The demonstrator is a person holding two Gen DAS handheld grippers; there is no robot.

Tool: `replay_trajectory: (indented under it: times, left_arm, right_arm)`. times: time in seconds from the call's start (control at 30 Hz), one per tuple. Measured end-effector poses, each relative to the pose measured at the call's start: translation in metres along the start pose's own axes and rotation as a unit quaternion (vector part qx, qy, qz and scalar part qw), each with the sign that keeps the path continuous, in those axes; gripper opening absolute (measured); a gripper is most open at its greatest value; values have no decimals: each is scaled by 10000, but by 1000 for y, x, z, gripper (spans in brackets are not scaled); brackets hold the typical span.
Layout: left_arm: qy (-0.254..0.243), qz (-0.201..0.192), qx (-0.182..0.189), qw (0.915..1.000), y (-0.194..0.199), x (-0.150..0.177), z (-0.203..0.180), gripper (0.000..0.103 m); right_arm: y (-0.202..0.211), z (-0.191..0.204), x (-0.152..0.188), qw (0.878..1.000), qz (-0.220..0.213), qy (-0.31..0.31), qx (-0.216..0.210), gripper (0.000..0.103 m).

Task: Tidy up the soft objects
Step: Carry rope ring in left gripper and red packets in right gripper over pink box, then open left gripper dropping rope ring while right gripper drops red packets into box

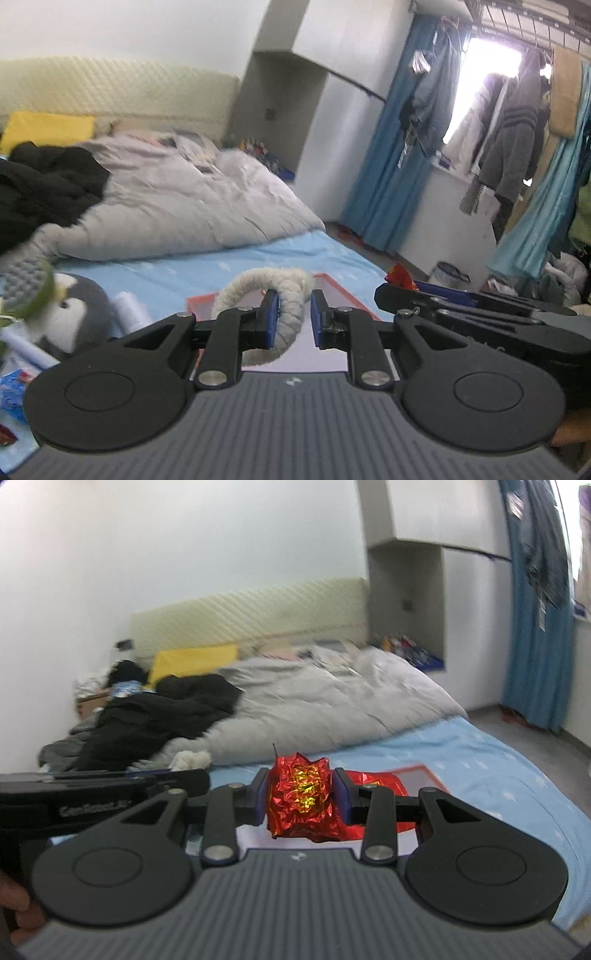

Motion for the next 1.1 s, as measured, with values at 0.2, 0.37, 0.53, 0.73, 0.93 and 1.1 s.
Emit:
replay_trajectory:
  times: [0.2, 0.37, 0.53, 0.73, 0.93, 1.1]
  left_arm:
    - [-85, 781, 367, 9962, -74, 9, -10, 22]
    - [-42, 1505, 455, 9876, -128, 40, -16, 22]
    - [27, 2064, 482, 9773, -163, 69, -13, 22]
    - [52, 2341, 530, 9708, -177, 85, -15, 22]
    - [120, 2439, 483, 9685, -179, 90, -15, 24]
    - [114, 2299, 393, 9723, -166, 80, -14, 31]
  right_arm:
    - [-35, -38, 6, 9971, 561, -120, 503, 40]
    - [-66, -70, 32, 9887, 1259, -231, 784, 40]
    - [-90, -99, 62, 9769, 1823, -438, 1029, 40]
    - [-99, -120, 83, 9682, 2109, -690, 1155, 40]
    - [-100, -124, 88, 9661, 2182, -785, 1135, 42]
    - [-96, -125, 83, 9675, 2124, -779, 1131, 47]
Point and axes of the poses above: each gripper's, at about its wrist camera, not at the fingertips, and y roughly against the way its jaws point, z to its left, x to its underside, the point moved 6 cm from there along -y, roughly the way its jaws point, and after that the axes turned 13 degrees about -y, right-handed, at the moved point
